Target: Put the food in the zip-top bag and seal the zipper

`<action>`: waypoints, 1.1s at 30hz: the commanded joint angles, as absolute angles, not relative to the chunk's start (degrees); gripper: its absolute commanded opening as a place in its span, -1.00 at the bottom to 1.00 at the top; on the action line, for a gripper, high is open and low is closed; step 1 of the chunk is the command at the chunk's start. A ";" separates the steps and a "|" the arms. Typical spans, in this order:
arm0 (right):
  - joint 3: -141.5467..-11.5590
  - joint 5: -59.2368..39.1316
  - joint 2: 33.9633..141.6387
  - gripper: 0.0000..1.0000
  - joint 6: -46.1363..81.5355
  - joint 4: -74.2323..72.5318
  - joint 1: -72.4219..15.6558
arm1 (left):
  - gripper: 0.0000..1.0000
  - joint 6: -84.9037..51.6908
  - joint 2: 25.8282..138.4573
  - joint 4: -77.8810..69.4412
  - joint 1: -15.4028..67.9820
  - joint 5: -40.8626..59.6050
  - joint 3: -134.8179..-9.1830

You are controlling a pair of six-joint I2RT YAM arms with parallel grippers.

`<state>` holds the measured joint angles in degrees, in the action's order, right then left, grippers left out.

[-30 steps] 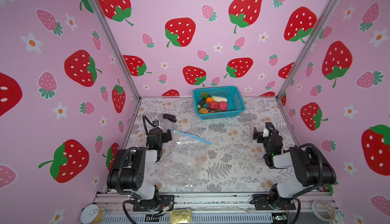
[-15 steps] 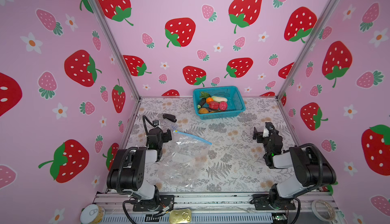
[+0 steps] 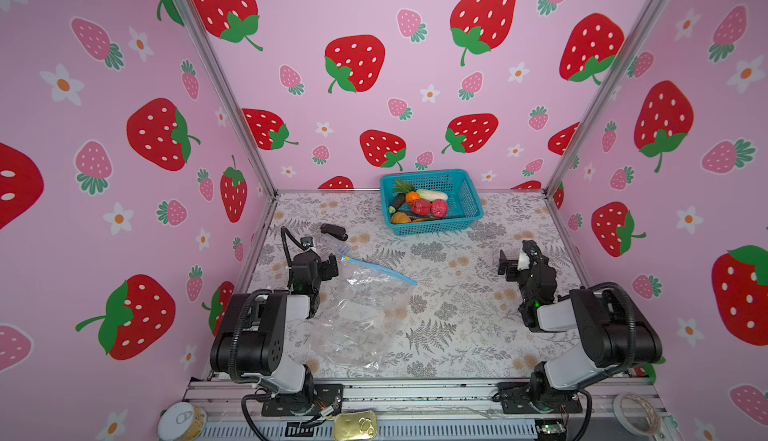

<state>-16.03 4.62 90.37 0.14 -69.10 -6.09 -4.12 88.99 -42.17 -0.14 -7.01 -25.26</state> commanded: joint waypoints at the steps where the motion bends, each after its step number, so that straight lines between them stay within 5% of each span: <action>1: -16.49 4.13 90.75 0.99 0.18 -69.91 -5.73 | 0.98 -3.52 89.53 -42.58 -0.09 -7.11 -26.98; 28: -15.29 6.62 89.27 0.99 0.68 -71.50 -6.23 | 0.98 -4.21 84.92 -40.15 0.70 -11.03 -26.51; 33: -19.32 9.31 81.93 0.99 1.34 -57.71 -6.98 | 0.98 -5.00 80.14 -35.88 0.70 -13.47 -26.79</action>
